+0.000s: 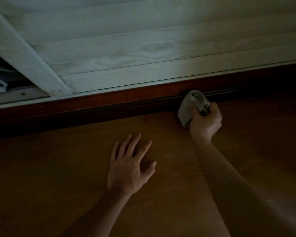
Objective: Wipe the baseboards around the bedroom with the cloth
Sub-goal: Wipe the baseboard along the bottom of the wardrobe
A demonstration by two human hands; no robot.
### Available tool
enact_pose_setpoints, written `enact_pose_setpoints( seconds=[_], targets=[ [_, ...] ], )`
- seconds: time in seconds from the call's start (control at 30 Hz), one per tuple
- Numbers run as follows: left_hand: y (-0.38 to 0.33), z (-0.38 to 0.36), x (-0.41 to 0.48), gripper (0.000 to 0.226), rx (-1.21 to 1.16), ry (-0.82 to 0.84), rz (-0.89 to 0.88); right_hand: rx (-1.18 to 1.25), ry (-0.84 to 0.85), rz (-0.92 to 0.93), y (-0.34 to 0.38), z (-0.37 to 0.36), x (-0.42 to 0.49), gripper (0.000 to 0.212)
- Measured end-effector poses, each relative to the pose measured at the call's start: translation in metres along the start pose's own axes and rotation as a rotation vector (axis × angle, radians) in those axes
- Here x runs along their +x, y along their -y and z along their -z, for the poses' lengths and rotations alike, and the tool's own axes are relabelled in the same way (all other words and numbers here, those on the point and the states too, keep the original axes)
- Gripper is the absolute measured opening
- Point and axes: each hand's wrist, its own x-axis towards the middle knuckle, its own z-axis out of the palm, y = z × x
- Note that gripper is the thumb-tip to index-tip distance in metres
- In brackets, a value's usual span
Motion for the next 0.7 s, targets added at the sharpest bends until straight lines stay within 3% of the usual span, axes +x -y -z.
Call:
enact_pose_setpoints(
  seconds=[0.1,0.3,0.7],
  targets=[
    [-0.001,0.0,0.0,0.067,-0.011,-0.005,0.001,-0.033,0.033,0.017,-0.001,-0.002,-0.004,0.027],
    [0.002,-0.002,0.0,0.068,-0.008,-0.002,-0.007,0.057,-0.238,-0.124,0.001,-0.005,0.0,0.013],
    [0.001,0.0,-0.001,0.068,-0.047,-0.007,-0.005,0.113,-0.142,-0.172,0.0,-0.038,-0.037,0.023]
  ],
)
